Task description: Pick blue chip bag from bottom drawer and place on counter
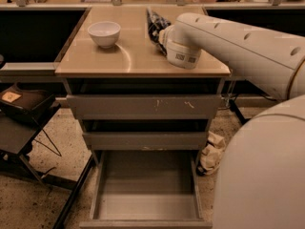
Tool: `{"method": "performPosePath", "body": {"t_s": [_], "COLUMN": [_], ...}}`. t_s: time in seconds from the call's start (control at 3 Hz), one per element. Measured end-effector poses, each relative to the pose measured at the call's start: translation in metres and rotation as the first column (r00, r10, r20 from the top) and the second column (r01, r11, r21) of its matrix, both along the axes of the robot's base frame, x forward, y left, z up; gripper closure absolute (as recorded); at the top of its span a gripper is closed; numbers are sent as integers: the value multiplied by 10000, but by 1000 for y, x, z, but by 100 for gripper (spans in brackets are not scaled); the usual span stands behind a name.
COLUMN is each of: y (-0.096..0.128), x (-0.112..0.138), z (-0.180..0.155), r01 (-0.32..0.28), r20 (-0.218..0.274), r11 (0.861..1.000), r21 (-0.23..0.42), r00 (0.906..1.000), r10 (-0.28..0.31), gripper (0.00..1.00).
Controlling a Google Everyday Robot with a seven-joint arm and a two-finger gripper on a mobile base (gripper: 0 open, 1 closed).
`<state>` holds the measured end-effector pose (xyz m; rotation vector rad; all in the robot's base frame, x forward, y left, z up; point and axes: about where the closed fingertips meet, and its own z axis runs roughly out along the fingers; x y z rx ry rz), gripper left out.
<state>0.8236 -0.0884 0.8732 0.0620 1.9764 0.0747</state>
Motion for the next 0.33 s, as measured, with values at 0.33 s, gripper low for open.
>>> {"method": "performPosePath", "body": {"t_s": [0.33], "y": [0], "x": [0], "z": [0], "r01": [0], "r20": [0], "r11": [10000], "r21": [0], "r00": [10000], "r10": [0], "gripper": [0]}}
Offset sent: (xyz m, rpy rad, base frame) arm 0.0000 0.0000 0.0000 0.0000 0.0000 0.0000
